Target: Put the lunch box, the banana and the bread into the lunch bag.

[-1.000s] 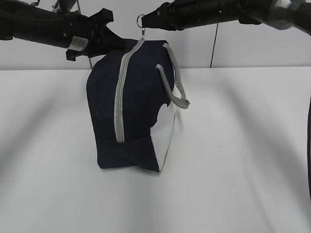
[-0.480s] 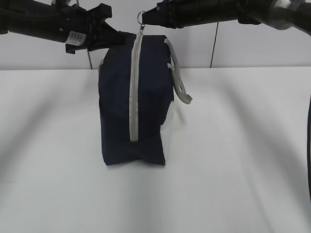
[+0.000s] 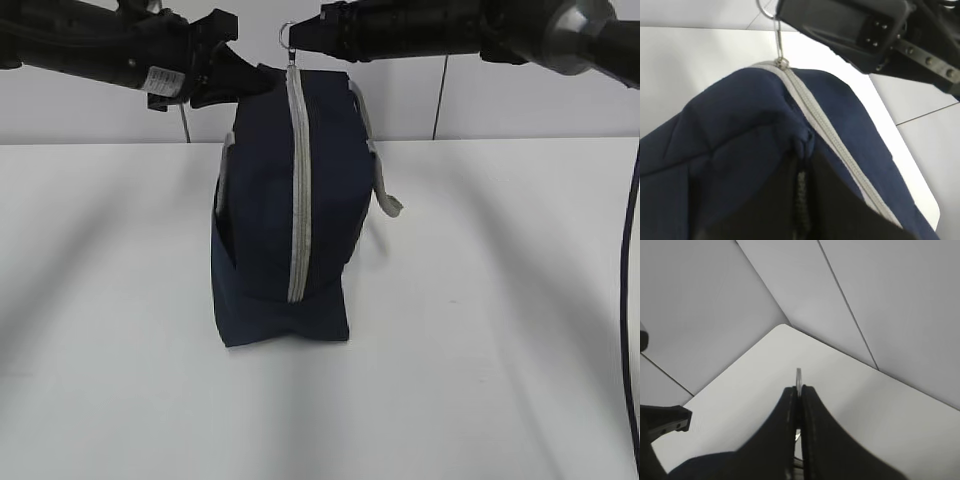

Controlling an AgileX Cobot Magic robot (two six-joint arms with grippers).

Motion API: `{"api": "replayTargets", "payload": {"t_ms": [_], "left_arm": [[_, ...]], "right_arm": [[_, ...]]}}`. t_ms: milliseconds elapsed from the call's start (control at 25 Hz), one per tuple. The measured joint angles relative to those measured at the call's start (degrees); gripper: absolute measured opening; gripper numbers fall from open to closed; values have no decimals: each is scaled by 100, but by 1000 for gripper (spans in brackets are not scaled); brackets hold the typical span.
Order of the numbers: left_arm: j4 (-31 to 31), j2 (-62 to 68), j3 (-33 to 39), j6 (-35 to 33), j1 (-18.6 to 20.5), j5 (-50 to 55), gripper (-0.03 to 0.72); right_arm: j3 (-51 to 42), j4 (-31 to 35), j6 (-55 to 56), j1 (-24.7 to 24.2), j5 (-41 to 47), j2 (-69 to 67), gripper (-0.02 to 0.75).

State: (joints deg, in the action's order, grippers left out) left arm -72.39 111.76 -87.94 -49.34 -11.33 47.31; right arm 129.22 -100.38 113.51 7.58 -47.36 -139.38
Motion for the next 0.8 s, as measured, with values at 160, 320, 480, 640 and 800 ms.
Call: {"api": "replayTargets", "payload": {"t_ms": [160,320,480,640,800], "left_arm": [[235,-10,-6,-12,-80,87,30],[297,-10,-6,-12,-87,129,31],[393,-21,-6,-12,-91,129,31],[557,-81,-6,-114,-91,131,29],[656,-164,-6,-264,-91,126,29]], "right_arm": [[0,179,-23,0,88,-219,-16],[0,248,-33,0,194,-325,-16],[0,336,-46,0,216,-425,-16],[33,424,-46,0,228,-633,-16],[33,442,-24,0,250,-767,-16]]}}
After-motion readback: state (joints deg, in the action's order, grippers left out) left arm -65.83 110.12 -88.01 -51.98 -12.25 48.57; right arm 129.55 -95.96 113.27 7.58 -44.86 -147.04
